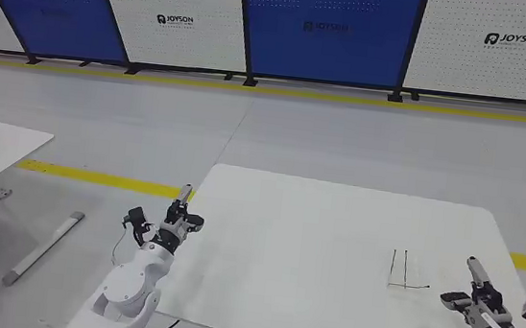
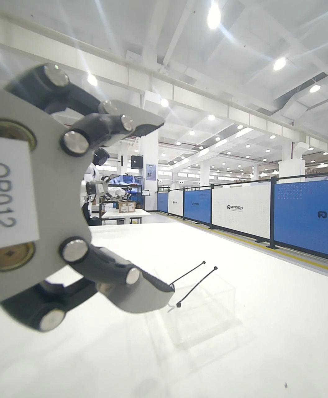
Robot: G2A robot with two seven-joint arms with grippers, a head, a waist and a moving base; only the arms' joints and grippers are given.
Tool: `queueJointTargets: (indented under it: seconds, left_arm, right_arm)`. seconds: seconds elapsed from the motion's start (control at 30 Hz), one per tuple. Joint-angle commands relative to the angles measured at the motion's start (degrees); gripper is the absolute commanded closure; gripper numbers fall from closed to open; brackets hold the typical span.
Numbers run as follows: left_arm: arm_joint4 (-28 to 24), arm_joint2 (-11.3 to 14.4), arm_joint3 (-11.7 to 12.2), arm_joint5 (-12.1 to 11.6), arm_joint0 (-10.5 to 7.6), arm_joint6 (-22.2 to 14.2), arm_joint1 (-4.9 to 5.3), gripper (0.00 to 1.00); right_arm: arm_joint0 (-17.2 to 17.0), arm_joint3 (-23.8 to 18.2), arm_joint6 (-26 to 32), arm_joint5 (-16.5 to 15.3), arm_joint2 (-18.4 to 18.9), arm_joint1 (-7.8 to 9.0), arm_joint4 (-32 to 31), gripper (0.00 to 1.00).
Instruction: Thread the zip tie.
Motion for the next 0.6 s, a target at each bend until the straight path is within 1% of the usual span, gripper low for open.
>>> queueJointTargets:
  seconds: [0.0, 0.03, 0.07, 0.13, 0.2, 0.27, 0.33, 0.4, 0.43, 0.5, 0.53, 0.57]
  left_arm:
    - [0.0, 0.0, 0.0, 0.0, 0.00, 0.0, 0.00, 0.00]
    - [0.0, 0.0, 0.0, 0.0, 0.00, 0.0, 0.00, 0.00]
    - [0.0, 0.0, 0.0, 0.0, 0.00, 0.0, 0.00, 0.00]
    - [0.0, 0.0, 0.0, 0.0, 0.00, 0.0, 0.00, 0.00]
    - [0.0, 0.0, 0.0, 0.0, 0.00, 0.0, 0.00, 0.00]
    - [0.0, 0.0, 0.0, 0.0, 0.00, 0.0, 0.00, 0.00]
    - [0.0, 0.0, 0.0, 0.0, 0.00, 0.0, 0.00, 0.00]
    - [0.0, 0.0, 0.0, 0.0, 0.00, 0.0, 0.00, 0.00]
    - [0.0, 0.0, 0.0, 0.0, 0.00, 0.0, 0.00, 0.00]
    - [0.0, 0.0, 0.0, 0.0, 0.00, 0.0, 0.00, 0.00]
    - [0.0, 0.0, 0.0, 0.0, 0.00, 0.0, 0.00, 0.00]
    - [0.0, 0.0, 0.0, 0.0, 0.00, 0.0, 0.00, 0.00]
  right_arm:
    - [0.0, 0.0, 0.0, 0.0, 0.0, 0.00, 0.0, 0.00]
    - [0.4, -0.5, 1.3, -0.3, -0.1, 0.05, 0.1, 0.00]
    - [0.9, -0.2, 3.8, -0.4, 0.0, 0.20, 0.2, 0.00]
    - [3.6, 2.8, 11.5, 0.7, 1.1, 0.73, 1.6, 0.00]
    - [5.8, 4.7, 15.0, 0.6, 1.4, 1.12, 0.2, 0.00]
    - [8.7, 7.3, 20.0, 1.0, 1.1, 1.51, 0.0, 0.00]
    - [11.2, 9.2, 23.9, 1.1, 0.1, 1.89, -2.2, 0.00]
    - [14.1, 11.7, 28.4, 1.2, -1.9, 2.22, -4.6, 0.00]
    - [15.5, 12.8, 30.7, 0.7, -2.9, 2.38, -5.9, 0.00]
    - [19.0, 16.5, 34.6, 0.7, -5.5, 2.61, -8.8, 0.00]
    - [20.0, 17.5, 34.6, 0.5, -5.9, 2.65, -9.3, 0.00]
    - [20.0, 17.5, 34.6, 0.5, -5.9, 2.65, -9.3, 0.00]
